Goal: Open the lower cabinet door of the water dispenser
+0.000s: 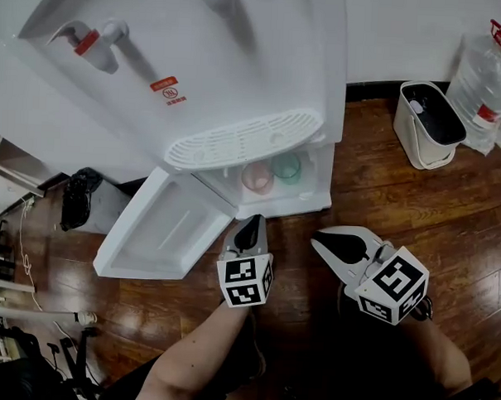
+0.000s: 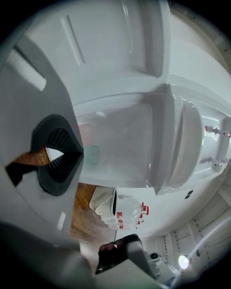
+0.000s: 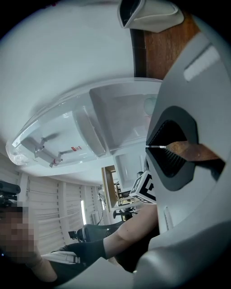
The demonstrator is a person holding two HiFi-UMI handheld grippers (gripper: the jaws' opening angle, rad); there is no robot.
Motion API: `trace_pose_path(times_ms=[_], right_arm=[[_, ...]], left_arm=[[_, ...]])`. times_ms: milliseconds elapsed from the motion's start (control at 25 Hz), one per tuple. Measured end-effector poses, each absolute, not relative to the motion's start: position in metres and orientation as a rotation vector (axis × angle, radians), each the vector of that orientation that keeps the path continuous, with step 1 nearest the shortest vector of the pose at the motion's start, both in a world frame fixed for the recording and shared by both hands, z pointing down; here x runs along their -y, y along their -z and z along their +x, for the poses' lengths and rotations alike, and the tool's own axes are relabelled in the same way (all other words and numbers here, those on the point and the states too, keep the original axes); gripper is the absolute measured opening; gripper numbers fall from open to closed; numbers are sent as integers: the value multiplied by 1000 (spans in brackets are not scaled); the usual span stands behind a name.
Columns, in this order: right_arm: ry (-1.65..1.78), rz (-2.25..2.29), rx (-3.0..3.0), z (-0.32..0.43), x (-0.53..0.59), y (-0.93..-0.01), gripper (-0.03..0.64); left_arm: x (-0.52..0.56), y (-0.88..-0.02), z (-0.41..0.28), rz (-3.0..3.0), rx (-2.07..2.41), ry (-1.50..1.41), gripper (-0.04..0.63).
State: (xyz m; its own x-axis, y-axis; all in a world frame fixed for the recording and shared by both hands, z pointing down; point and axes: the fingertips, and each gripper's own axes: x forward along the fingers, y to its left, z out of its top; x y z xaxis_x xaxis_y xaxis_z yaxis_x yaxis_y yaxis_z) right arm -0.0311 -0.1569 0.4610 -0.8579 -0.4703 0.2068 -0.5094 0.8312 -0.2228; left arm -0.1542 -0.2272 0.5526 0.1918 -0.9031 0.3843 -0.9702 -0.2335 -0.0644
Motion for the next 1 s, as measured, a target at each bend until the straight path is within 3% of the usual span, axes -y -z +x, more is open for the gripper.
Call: trace_pose_path(times_ms=[280,480,760,1000], right_arm=[[-409,789,2862,-25,147,-451,14],[-441,776,2873,-22,149,-433,14],[-411,746,2910,-19,142,-377,15],[-369,711,2903,-25,127,-327,14]], left_arm=[[210,-530,-158,2277,1793,-501,119],[201,-510,-143,2388,1548,-438,161],[162,-473,-131,2536,1208,-683,161],[142,-391,-112,2612,1123,-481,161]])
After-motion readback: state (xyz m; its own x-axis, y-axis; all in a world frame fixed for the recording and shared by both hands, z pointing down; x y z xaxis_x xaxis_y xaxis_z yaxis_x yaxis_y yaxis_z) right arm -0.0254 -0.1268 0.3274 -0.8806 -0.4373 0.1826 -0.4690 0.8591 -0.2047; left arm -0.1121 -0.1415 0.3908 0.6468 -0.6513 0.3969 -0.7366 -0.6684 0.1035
